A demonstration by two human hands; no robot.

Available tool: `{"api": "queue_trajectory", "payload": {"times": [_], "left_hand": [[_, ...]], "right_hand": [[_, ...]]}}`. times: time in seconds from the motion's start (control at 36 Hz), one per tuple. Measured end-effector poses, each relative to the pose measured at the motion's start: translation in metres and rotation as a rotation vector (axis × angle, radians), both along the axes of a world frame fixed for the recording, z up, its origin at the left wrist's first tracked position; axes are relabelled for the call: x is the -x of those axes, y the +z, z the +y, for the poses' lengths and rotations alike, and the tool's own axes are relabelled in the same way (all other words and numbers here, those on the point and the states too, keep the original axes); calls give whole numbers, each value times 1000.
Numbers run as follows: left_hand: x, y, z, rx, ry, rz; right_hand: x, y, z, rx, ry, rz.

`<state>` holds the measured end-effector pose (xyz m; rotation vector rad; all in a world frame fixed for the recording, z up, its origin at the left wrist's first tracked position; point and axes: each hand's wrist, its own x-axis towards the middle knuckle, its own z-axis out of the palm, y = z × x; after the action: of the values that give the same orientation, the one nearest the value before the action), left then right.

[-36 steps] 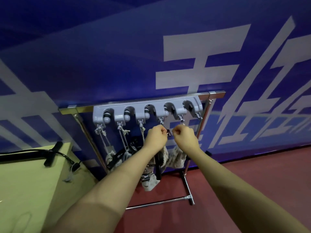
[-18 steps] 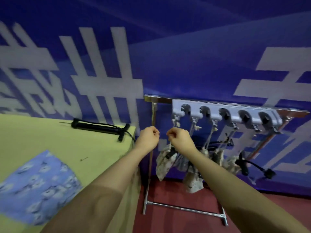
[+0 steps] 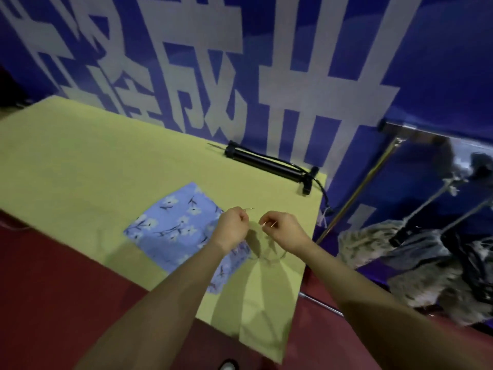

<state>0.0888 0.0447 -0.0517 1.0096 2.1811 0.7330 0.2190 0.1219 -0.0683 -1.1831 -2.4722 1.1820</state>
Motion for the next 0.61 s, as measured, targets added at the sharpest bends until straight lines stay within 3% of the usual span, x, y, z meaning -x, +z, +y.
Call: {"api": "queue_trajectory", "payload": {"times": [0.14, 0.31, 0.5, 0.61], "left_hand": [[27, -23, -24, 126, -89, 21], [48, -41, -43, 354, -297, 54], [57, -40, -46, 392, -388, 13], [58, -39, -47, 356, -355, 52]], "right_hand": [[37, -29, -22, 60, 178, -134], [51, -56, -36, -122, 360, -365], [60, -57, -34, -248, 291, -315], [72, -47, -35, -146, 127, -135]]}}
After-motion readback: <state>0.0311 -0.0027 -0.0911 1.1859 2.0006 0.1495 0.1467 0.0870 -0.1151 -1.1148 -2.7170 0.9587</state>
